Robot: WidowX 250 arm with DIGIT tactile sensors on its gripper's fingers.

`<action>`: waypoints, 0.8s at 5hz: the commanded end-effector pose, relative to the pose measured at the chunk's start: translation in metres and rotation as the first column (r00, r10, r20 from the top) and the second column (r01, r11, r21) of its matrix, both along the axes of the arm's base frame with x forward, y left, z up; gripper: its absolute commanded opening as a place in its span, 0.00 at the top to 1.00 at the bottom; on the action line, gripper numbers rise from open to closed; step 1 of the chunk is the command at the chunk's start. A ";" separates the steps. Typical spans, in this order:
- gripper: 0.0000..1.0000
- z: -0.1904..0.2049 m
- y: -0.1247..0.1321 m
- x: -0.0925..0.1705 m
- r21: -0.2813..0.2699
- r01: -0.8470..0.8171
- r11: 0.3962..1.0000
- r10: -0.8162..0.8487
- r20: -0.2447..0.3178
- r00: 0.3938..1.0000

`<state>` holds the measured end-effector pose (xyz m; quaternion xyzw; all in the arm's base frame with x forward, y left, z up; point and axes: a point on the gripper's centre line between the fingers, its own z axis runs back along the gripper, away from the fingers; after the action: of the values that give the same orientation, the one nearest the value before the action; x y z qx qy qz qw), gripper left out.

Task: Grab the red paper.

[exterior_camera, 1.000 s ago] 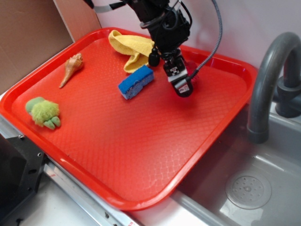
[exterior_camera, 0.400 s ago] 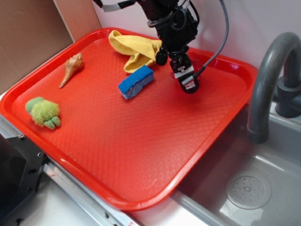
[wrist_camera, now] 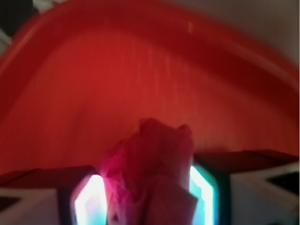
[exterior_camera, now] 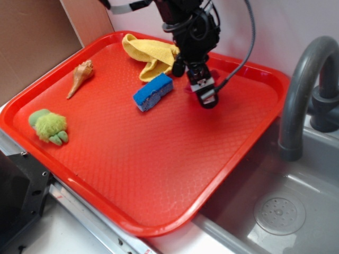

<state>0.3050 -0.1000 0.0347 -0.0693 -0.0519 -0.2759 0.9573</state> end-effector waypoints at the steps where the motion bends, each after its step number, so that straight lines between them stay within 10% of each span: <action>1: 1.00 0.076 0.014 -0.012 -0.052 -0.159 0.986 0.161 0.033 0.986; 2: 1.00 0.116 0.022 -0.037 0.009 -0.322 0.947 0.321 0.046 0.946; 4: 1.00 0.161 0.035 -0.095 -0.049 -0.534 0.844 0.527 -0.103 0.843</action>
<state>0.2076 -0.0560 0.1830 -0.0977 -0.0178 0.0032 0.9950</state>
